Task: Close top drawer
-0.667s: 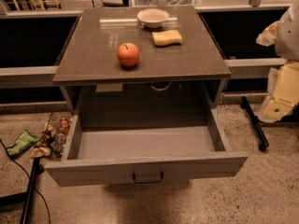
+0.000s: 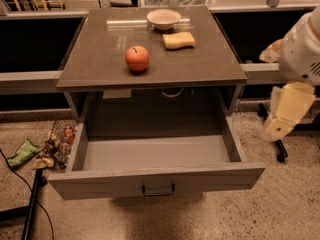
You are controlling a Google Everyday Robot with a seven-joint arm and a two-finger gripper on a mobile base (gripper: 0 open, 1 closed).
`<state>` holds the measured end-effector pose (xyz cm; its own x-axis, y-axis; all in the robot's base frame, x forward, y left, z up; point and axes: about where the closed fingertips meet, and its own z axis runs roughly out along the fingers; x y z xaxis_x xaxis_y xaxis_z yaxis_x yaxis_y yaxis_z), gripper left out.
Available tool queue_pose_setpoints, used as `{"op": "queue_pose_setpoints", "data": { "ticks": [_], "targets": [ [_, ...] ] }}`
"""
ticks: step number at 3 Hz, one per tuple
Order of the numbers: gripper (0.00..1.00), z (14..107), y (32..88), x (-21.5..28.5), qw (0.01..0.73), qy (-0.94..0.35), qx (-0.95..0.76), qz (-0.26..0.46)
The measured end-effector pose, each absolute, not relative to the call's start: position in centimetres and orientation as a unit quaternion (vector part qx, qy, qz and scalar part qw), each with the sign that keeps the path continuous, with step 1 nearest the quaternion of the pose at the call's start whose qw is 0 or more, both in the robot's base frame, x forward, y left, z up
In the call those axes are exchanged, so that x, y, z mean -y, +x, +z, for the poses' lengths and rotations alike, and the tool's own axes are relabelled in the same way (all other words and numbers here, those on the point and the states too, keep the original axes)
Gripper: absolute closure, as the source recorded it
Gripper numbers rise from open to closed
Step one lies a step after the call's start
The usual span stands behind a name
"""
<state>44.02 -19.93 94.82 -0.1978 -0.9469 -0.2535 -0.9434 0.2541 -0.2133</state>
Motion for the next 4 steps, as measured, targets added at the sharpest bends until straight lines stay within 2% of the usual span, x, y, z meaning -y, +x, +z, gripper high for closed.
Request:
{"op": "queue_pose_setpoints", "data": {
  "ticks": [2,3,4],
  "targets": [
    [0.00,85.3,42.8,12.6,0.179,-0.647,-0.734,0.103],
    [0.17,81.3,41.4,10.4,0.191,-0.652,-0.719,0.146],
    [0.41,77.8,40.1,9.2,0.200,-0.652,-0.712,0.167]
  ]
}}
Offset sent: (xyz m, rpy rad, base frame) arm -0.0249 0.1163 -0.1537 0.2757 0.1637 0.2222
